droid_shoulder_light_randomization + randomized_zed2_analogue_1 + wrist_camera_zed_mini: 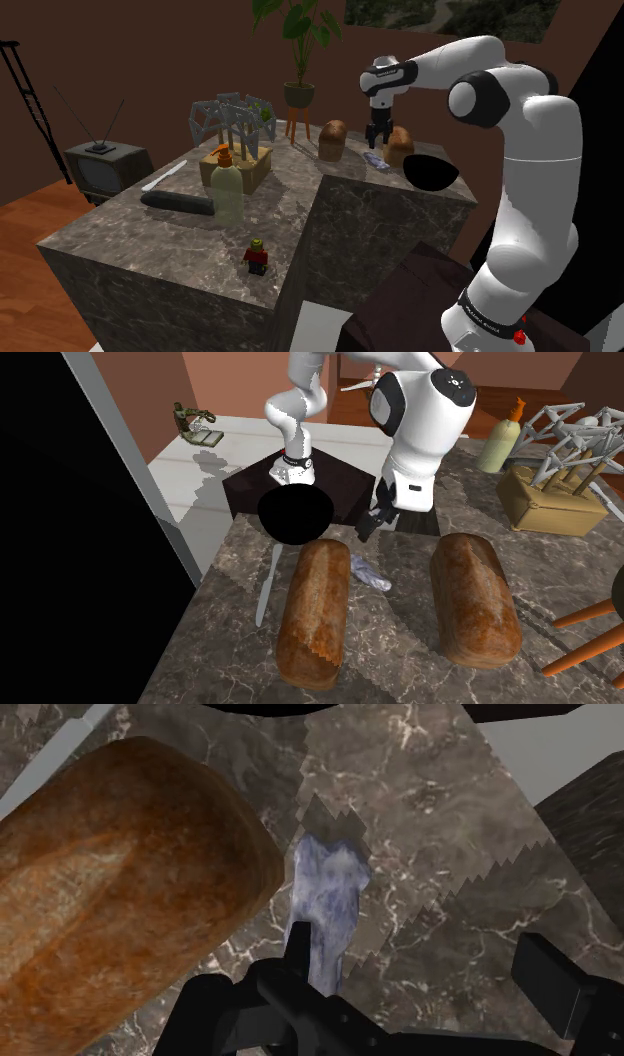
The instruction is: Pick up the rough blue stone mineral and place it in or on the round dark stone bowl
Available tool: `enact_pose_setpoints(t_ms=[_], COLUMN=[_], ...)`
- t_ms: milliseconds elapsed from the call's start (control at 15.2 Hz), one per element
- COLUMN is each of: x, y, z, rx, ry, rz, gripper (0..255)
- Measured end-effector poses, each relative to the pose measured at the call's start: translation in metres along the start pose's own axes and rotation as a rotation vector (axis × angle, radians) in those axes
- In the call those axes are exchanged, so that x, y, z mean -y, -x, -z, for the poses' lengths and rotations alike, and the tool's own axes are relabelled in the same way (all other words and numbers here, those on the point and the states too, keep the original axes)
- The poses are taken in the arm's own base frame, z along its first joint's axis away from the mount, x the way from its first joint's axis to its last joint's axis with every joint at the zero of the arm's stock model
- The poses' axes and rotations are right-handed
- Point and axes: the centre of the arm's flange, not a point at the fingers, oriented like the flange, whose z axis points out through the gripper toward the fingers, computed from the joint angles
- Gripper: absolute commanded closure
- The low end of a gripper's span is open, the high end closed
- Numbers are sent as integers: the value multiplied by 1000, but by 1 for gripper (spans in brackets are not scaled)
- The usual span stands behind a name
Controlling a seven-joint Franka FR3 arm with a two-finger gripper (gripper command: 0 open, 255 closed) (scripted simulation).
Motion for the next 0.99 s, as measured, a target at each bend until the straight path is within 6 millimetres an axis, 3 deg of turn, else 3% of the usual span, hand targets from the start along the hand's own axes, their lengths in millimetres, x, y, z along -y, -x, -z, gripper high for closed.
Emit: enact_pose_setpoints(t_ms=[330,990], x=[-31,-35], y=[-49,-55], z=[-17,-58], rx=[8,8], ry=[-4,-5], rz=[-1,0], gripper=[0,0])
